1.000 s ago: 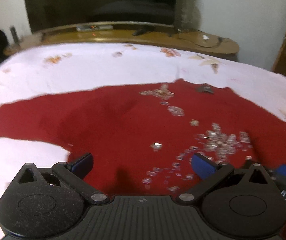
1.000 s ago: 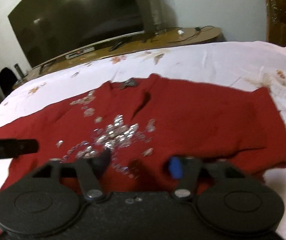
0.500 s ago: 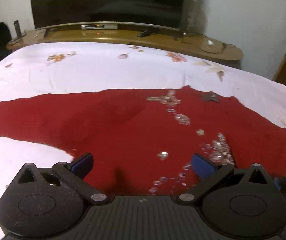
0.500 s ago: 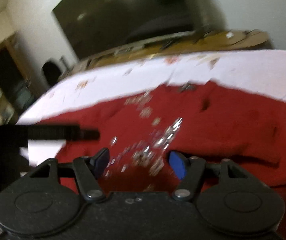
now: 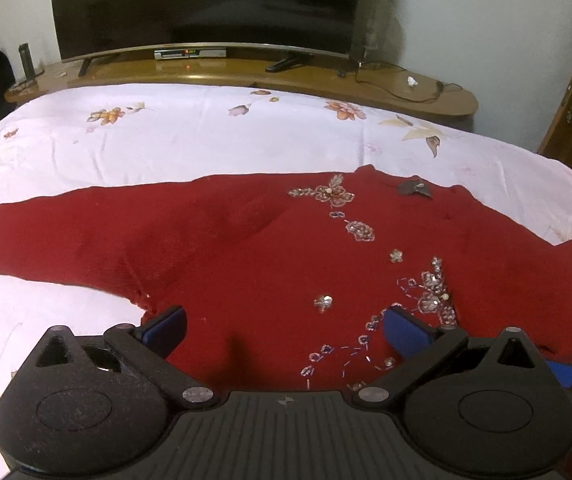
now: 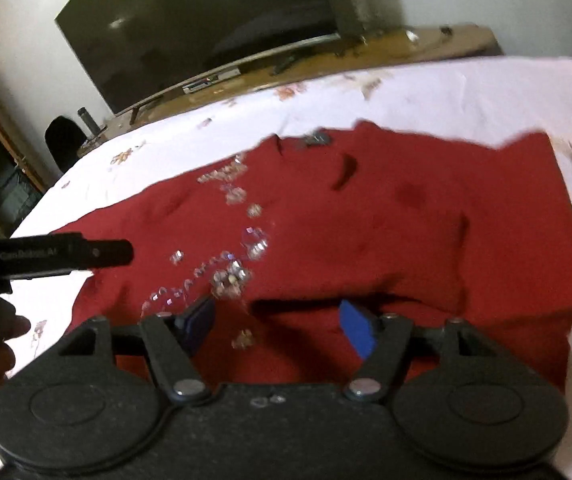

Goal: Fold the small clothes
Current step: 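Fold the held sleeve across the sweater body with the right gripper, release, then grasp the other sleeve cuff with the left gripper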

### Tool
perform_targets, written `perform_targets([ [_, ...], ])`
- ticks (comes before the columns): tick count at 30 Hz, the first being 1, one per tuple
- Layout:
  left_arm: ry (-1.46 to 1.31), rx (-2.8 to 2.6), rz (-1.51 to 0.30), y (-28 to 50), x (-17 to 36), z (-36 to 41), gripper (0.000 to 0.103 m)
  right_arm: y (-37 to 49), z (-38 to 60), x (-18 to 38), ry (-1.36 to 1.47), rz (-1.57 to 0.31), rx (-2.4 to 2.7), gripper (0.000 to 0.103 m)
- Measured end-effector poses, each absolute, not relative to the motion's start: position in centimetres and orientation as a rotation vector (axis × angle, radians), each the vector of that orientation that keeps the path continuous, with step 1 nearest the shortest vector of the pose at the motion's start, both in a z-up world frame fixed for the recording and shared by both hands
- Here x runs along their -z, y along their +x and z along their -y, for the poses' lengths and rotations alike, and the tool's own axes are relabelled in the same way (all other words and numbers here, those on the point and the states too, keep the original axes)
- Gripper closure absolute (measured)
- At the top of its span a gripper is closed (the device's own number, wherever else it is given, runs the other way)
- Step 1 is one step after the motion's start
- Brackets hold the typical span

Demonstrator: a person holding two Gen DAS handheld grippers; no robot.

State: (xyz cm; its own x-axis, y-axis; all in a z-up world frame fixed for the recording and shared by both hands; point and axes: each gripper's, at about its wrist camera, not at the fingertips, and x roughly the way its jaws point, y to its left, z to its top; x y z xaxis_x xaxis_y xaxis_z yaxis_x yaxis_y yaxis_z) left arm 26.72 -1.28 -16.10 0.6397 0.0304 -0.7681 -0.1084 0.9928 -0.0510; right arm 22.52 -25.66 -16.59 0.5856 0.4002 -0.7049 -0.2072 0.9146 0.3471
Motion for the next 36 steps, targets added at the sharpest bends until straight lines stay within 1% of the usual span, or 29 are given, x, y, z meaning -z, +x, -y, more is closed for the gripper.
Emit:
perform_targets([
  [4, -0.088, -0.072, -0.877, 26.4, 16.3, 1.2, 0.000, 22.2, 27.3, 16.2, 0.325, -0.845, -0.301, 0.035],
  [6, -0.092, -0.069, -0.877, 26.2, 16.4, 1.1, 0.000, 22.9, 28.0, 16.2, 0.367, -0.861, -0.272, 0.040],
  [7, -0.093, -0.069, -0.875, 26.1, 16.4, 1.0, 0.000, 23.2, 28.3, 16.3, 0.402, -0.875, -0.269, 0.045],
  [9, -0.089, -0.069, -0.869, 25.9, 16.3, 0.7, 0.000, 23.7, 29.0, 16.8, 0.473, -0.896, -0.259, 0.046],
  [12, -0.080, -0.076, -0.862, 25.8, 16.3, 0.1, 0.000, 24.6, 29.3, 17.3, 0.537, -0.894, -0.220, 0.050],
  [13, -0.082, -0.078, -0.862, 25.7, 16.3, -0.2, 0.000, 24.8, 29.5, 17.5, 0.555, -0.891, -0.191, 0.054],
  [15, -0.086, -0.085, -0.861, 25.7, 16.4, -0.9, 0.000, 25.0, 29.7, 17.6, 0.574, -0.879, -0.159, 0.071],
  [16, -0.085, -0.089, -0.860, 25.7, 16.4, -1.2, 0.000, 24.9, 29.5, 17.4, 0.555, -0.866, -0.141, 0.088],
  [17, -0.084, -0.095, -0.858, 25.7, 16.4, -1.6, 0.000, 24.8, 29.1, 17.1, 0.523, -0.851, -0.122, 0.092],
  [22, -0.112, -0.111, -0.862, 26.1, 16.5, -3.4, 0.000, 25.2, 24.0, 15.2, 0.383, -0.774, -0.220, 0.092],
  [24, -0.132, -0.110, -0.862, 26.1, 16.5, -4.0, 0.000, 25.5, 21.2, 14.9, 0.340, -0.770, -0.296, 0.089],
  [25, -0.143, -0.105, -0.864, 26.2, 16.6, -4.3, 0.000, 25.8, 20.0, 15.1, 0.335, -0.792, -0.343, 0.076],
  [26, -0.148, -0.114, -0.868, 26.2, 16.6, -4.5, 0.000, 26.2, 18.9, 15.6, 0.338, -0.822, -0.395, 0.057],
  [28, -0.172, -0.103, -0.869, 26.2, 16.8, -5.0, 0.000, 26.1, 17.6, 16.1, 0.331, -0.857, -0.409, 0.040],
  [29, -0.190, -0.083, -0.880, 26.3, 16.9, -5.1, 0.000, 25.8, 17.7, 16.0, 0.335, -0.843, -0.412, 0.039],
  [31, -0.214, -0.054, -0.893, 26.3, 17.3, -5.0, 0.000, 24.9, 18.8, 15.4, 0.363, -0.797, -0.397, 0.043],
  [33, -0.244, -0.015, -0.921, 26.4, 17.8, -4.6, 0.000, 24.1, 20.4, 14.9, 0.361, -0.762, -0.351, 0.043],
  [36, -0.331, 0.042, -0.950, 26.4, 18.8, -4.1, 0.000, 23.0, 22.7, 14.6, 0.374, -0.736, -0.289, 0.040],
])
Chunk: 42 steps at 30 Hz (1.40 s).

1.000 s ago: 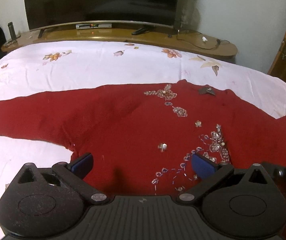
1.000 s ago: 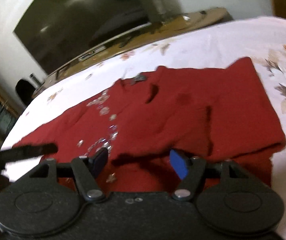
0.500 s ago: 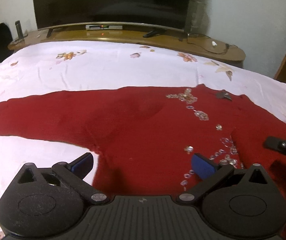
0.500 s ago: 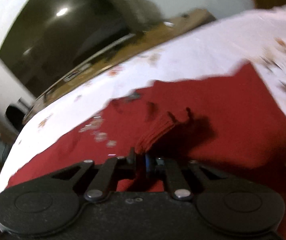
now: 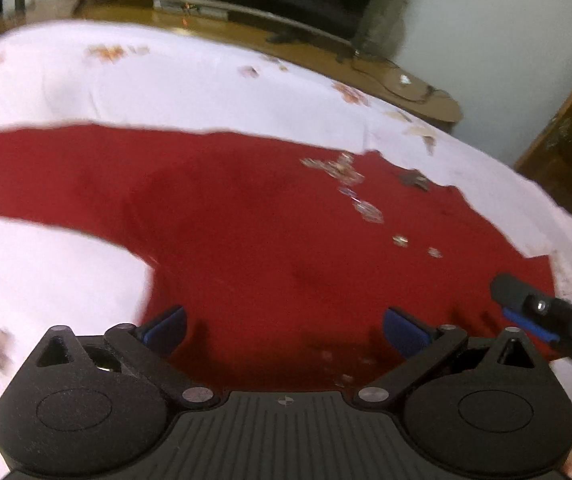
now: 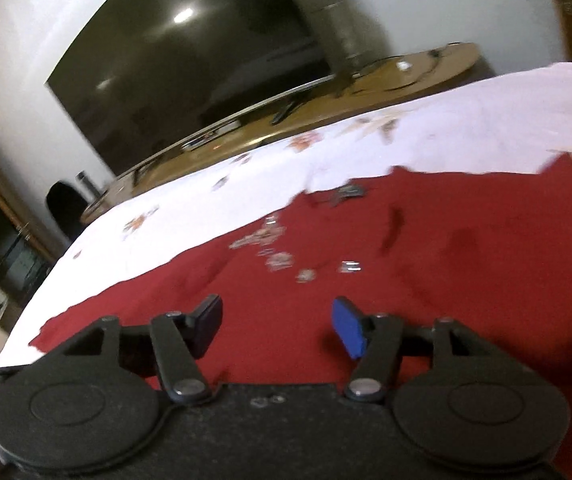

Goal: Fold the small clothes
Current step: 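Grasp the other sleeve cuff with the left gripper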

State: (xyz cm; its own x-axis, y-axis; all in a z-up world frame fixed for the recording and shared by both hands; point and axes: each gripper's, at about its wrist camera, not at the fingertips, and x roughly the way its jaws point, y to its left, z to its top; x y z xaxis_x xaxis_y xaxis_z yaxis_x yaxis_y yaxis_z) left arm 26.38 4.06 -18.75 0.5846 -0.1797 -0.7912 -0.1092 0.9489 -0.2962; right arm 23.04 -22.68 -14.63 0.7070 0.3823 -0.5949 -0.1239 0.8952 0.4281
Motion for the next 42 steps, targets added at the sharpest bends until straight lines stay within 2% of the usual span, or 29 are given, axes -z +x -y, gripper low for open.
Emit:
perform_targets([
  [3, -0.390, 0.071, -0.984, 26.6, 19.7, -3.2, 0.001, 22.6, 24.4, 15.2, 0.380, -0.743, -0.242, 0.039],
  [4, -0.416, 0.082, -0.978, 26.3, 19.9, -2.9, 0.005, 22.3, 24.8, 15.5, 0.378, -0.746, -0.232, 0.039],
  [5, -0.442, 0.101, -0.962, 26.1, 20.0, -2.6, 0.026, 22.1, 25.2, 15.7, 0.382, -0.748, -0.221, 0.039],
  [7, -0.477, 0.141, -0.976, 26.3, 20.7, -2.1, 0.040, 21.7, 25.4, 16.1, 0.392, -0.748, -0.209, 0.037],
  [14, -0.526, 0.125, -0.948, 26.8, 22.1, -1.6, 0.040, 20.9, 26.3, 16.6, 0.413, -0.743, -0.197, 0.034],
  [15, -0.543, 0.121, -0.932, 26.9, 22.2, -1.6, 0.043, 20.8, 26.4, 16.6, 0.408, -0.741, -0.195, 0.034],
  [17, -0.559, 0.124, -0.923, 27.2, 22.4, -1.6, 0.092, 20.6, 26.5, 16.6, 0.401, -0.735, -0.192, 0.034],
  [18, -0.574, 0.120, -0.929, 27.3, 22.6, -1.6, 0.096, 20.5, 26.6, 16.5, 0.396, -0.734, -0.188, 0.034],
  [25, -0.547, 0.098, -0.803, 27.8, 19.9, -2.3, 0.099, 20.9, 27.0, 16.2, 0.362, -0.716, -0.160, 0.034],
  [31, -0.501, 0.050, -0.665, 28.8, 16.3, -6.1, 0.099, 21.3, 27.6, 15.5, 0.327, -0.685, -0.117, 0.034],
  [42, -0.419, -0.056, -0.831, 31.2, 21.5, -8.4, 0.098, 23.1, 28.1, 18.3, 0.294, -0.782, -0.046, 0.034],
])
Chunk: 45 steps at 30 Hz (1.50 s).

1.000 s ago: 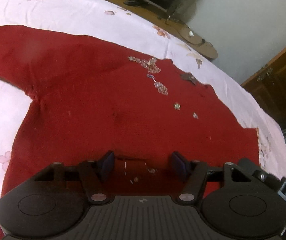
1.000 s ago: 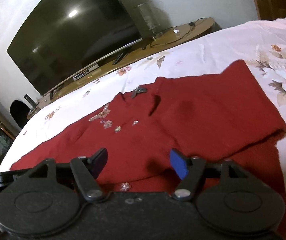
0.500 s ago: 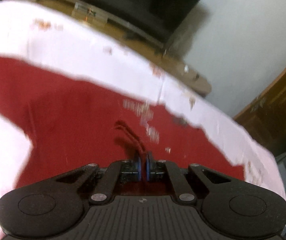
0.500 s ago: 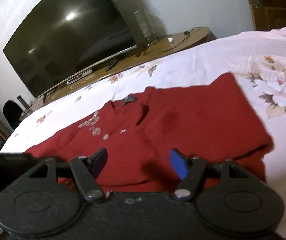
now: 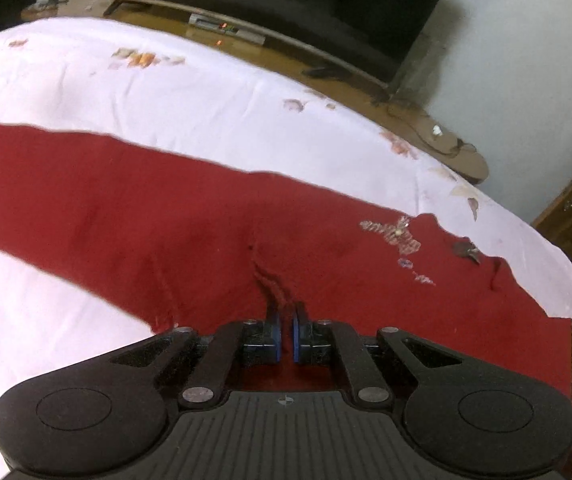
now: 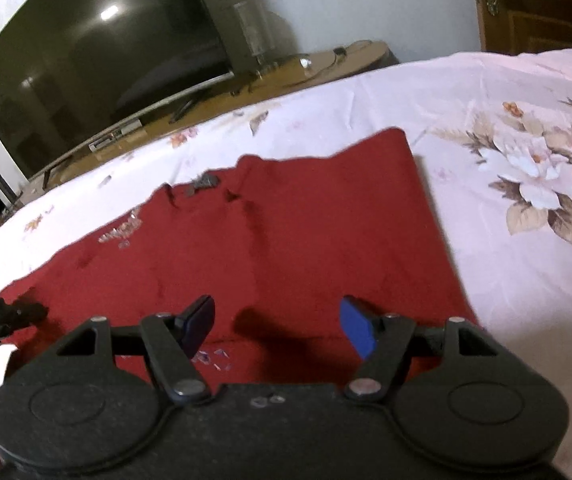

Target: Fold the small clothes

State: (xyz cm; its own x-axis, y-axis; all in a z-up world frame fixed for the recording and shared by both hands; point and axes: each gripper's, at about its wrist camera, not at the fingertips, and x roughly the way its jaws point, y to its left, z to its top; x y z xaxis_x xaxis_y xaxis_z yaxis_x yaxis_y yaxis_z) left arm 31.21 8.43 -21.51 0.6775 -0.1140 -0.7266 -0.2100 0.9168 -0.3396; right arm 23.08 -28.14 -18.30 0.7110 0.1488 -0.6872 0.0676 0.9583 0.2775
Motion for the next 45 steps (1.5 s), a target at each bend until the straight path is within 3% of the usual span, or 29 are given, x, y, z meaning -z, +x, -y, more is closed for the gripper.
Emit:
perform_targets([
  [5, -0.389, -0.071, -0.782, 29.9, 20.0, -7.8, 0.098, 23.2, 28.2, 17.4, 0.267, -0.732, -0.027, 0.028],
  [8, -0.406, -0.063, -0.745, 28.4, 18.8, -8.0, 0.098, 24.0, 27.9, 18.7, 0.221, -0.825, -0.015, 0.032],
  [11, -0.364, -0.026, -0.701, 27.5, 18.0, -7.1, 0.098, 23.1, 27.9, 17.8, 0.242, -0.772, -0.018, 0.033],
  [17, -0.315, 0.021, -0.877, 30.6, 22.1, -5.0, 0.098, 23.4, 27.9, 19.1, 0.175, -0.816, 0.035, 0.034],
  [21, -0.338, 0.025, -0.846, 29.2, 20.6, -5.4, 0.098, 23.3, 28.4, 18.5, 0.186, -0.825, 0.058, 0.039],
  [27, -0.357, 0.000, -0.867, 27.0, 19.8, -7.0, 0.098, 21.7, 25.2, 16.9, 0.218, -0.780, -0.064, 0.036],
  [34, -0.395, -0.064, -0.903, 24.7, 20.7, -10.4, 0.098, 21.5, 20.7, 17.5, 0.175, -0.840, -0.162, 0.035],
  [45, -0.547, -0.251, -0.838, 23.1, 19.6, -21.3, 0.098, 23.1, 13.2, 15.4, 0.136, -0.777, -0.324, 0.036],
])
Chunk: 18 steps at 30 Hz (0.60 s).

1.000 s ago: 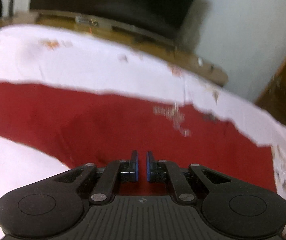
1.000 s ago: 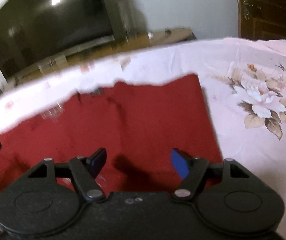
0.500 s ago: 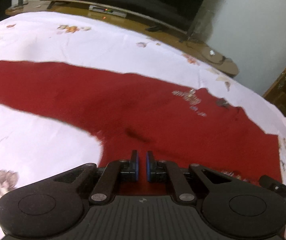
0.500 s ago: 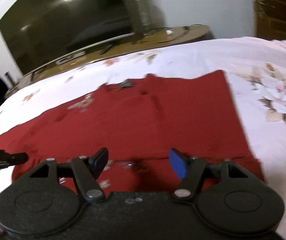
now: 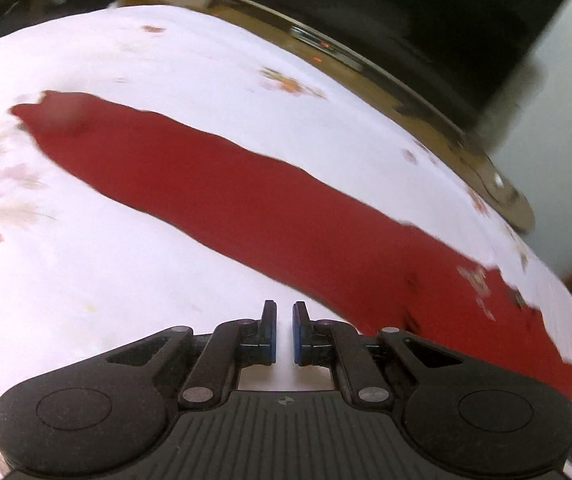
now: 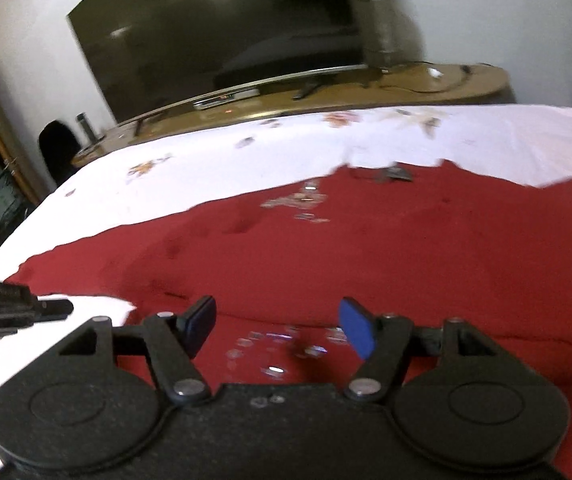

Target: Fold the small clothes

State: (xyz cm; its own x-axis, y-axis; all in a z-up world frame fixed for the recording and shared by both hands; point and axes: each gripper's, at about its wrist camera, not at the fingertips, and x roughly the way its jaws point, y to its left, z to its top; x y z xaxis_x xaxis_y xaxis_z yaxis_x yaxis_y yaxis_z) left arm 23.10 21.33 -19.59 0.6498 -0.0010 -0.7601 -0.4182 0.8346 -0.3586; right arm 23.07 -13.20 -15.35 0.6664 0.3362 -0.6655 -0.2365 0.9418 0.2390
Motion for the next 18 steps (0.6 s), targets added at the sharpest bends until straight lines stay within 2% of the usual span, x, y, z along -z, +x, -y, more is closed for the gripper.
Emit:
perform_targets([
  [18, -0.742, -0.457, -0.778, 24.4, 22.5, -36.7, 0.098, 27.4, -2.8, 17.4, 0.071, -0.823, -0.489, 0.036],
])
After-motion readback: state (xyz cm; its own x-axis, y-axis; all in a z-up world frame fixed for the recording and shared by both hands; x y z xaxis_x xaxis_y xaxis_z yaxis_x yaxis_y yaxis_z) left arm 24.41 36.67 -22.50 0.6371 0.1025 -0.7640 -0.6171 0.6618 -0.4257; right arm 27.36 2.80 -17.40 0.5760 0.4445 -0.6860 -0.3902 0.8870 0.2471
